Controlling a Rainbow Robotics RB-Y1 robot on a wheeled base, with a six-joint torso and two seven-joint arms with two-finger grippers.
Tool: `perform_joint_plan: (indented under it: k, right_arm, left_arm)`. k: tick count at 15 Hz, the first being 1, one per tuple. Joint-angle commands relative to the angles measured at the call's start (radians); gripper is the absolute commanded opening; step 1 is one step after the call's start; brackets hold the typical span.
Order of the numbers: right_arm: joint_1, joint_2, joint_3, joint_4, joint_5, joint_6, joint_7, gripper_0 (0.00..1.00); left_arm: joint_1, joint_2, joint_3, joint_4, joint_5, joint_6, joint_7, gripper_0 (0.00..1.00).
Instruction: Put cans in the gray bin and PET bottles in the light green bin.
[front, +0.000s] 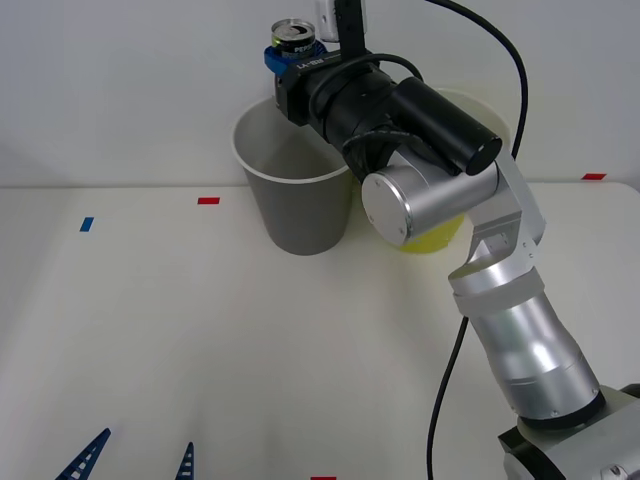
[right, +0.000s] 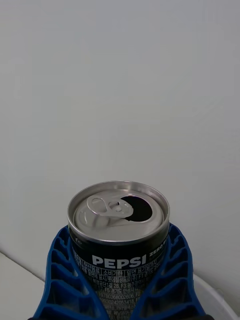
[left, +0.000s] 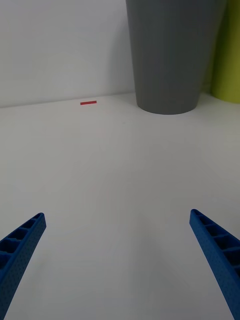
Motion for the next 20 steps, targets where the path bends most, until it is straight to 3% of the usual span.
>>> perform_joint_plan:
  k: [1,4,5,7,15,20]
  right_arm:
    - [-0.015,-0.008,0.012,0.014,0.01,0.0,0.003,0.0]
    - [-0.013,-0.009,0.014,0.014,0.014,0.0,0.007,0.0]
    - [-0.013,-0.011,0.012,0.014,0.028,0.0,0.003,0.26]
    - [-0.013,-0.008,0.006,0.014,0.033,0.0,0.0,1.0]
    - [-0.007,-0.005,0.011,-0.012,0.028,-0.022,0.044,1.0]
    - [0.191,-0.054,0.021,-0.245,0.02,-0.022,0.049,1.0]
  left_arm:
    - [0.0,0.0,0.0,0.0,0.0,0.0,0.0,1.0]
    - [0.0,0.0,0.0,0.0,0.0,0.0,0.0,1.0]
    - [0.0,0.0,0.0,0.0,0.0,0.0,0.0,1.0]
    - [0.0,0.0,0.0,0.0,0.0,0.0,0.0,1.0]
    - [0.0,0.0,0.0,0.0,0.0,0.0,0.0,1.0]
    - [0.0,0.0,0.0,0.0,0.0,0.0,0.0,1.0]
